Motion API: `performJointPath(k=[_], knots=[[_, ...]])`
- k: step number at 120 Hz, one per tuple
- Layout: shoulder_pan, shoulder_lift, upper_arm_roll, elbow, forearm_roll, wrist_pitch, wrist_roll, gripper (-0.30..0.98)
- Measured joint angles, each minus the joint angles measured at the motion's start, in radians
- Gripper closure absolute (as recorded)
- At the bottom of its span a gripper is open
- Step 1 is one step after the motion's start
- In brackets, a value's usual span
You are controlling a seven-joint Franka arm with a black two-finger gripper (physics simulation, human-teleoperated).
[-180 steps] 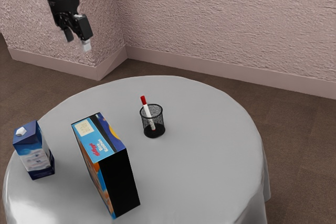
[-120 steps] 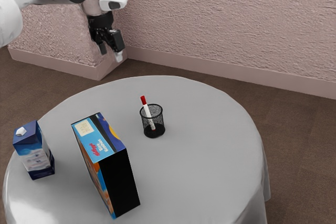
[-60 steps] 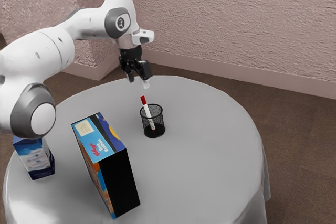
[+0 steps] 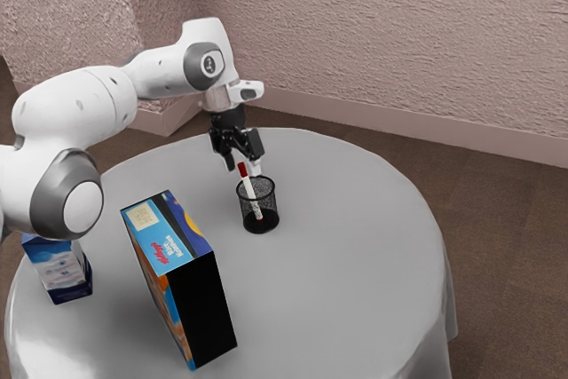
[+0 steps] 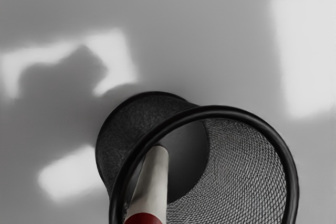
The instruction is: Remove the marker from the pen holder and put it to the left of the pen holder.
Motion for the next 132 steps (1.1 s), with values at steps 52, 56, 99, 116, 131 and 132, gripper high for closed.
performJointPath(k=[52,56,99,116,131,132], knots=[[0.0,-0.004,0.001,-0.001,0.002,0.011,-0.003,0.67],[0.0,-0.004,0.001,-0.001,0.003,0.011,-0.004,0.69],[-0.001,-0.371,0.001,-0.133,0.049,-0.106,-0.013,0.77],[0.002,-0.433,0.049,-0.155,0.092,-0.206,-0.017,0.78],[0.048,-0.339,0.08,-0.158,0.082,-0.274,-0.028,0.79],[0.05,-0.331,0.081,-0.157,0.081,-0.278,-0.03,0.79]])
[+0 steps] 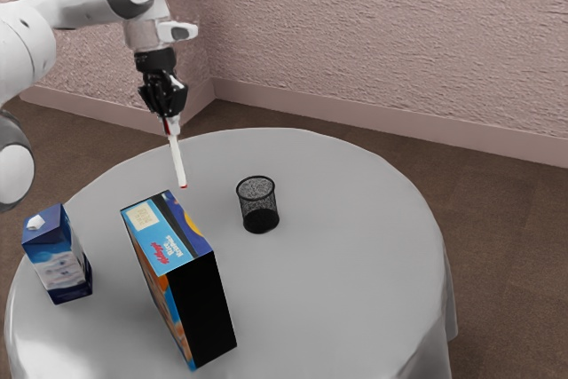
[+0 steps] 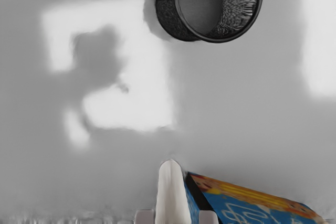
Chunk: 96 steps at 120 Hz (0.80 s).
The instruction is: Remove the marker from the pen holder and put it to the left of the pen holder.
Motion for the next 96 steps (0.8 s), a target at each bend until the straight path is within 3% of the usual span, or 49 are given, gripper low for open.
performJointPath(k=[18,44,96], knots=[[0.017,0.15,0.061,0.063,-0.011,-0.121,-0.06,0.79],[0.072,0.304,0.068,0.134,-0.05,-0.265,-0.142,0.79],[0.088,0.482,0.072,0.221,-0.082,-0.33,-0.234,0.78]])
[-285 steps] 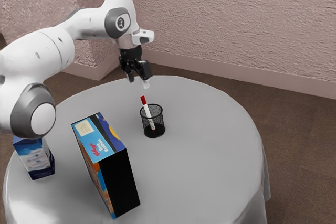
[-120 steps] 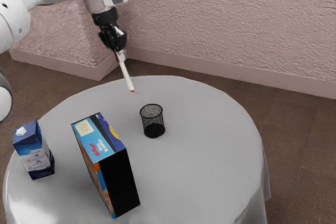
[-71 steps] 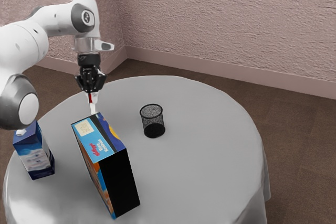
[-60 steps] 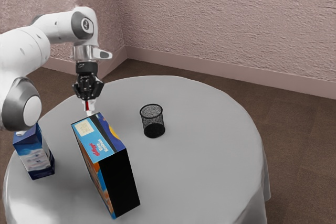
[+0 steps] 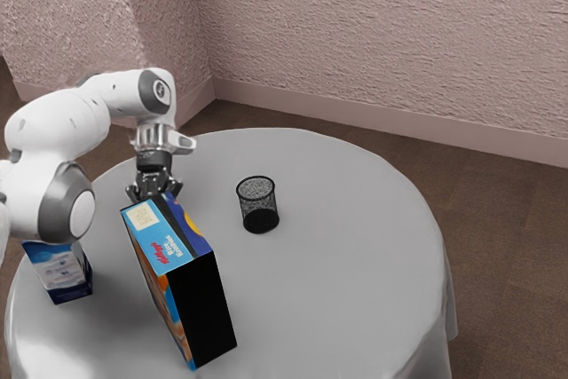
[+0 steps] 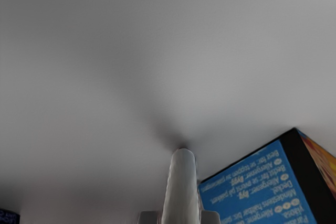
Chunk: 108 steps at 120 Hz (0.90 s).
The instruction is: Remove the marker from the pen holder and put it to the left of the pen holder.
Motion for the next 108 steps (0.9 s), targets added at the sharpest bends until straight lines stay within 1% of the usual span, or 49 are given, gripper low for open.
performJointPath(k=[6,23,32,43,53,58,64,69,76,82,86,91,96,108], knots=[[0.0,0.003,0.001,0.0,-0.001,0.001,-0.007,0.76],[0.0,0.004,0.001,0.0,-0.011,-0.002,-0.03,0.44],[0.0,0.004,0.001,0.0,-0.013,-0.002,-0.04,0.31],[-0.001,-0.005,-0.001,-0.001,-0.014,-0.003,-0.051,0.2],[-0.001,-0.064,-0.005,-0.009,-0.013,-0.007,-0.06,0.14],[-0.002,-0.132,-0.01,-0.035,-0.01,-0.008,-0.064,0.11],[-0.004,-0.261,-0.042,-0.081,0.007,-0.008,-0.069,0.09],[-0.006,-0.4,-0.089,-0.146,0.037,-0.001,-0.073,0.07],[-0.01,-0.618,-0.136,-0.295,0.08,0.04,-0.073,0.05],[-0.039,-0.783,-0.157,-0.422,0.127,0.104,-0.066,0.04],[-0.067,-0.866,-0.163,-0.488,0.166,0.154,-0.059,0.04],[-0.106,-0.923,-0.168,-0.53,0.216,0.217,-0.045,0.03],[-0.14,-0.949,-0.17,-0.546,0.251,0.271,-0.029,0.03],[-0.186,-0.968,-0.171,-0.555,0.295,0.364,0.003,0.02]])
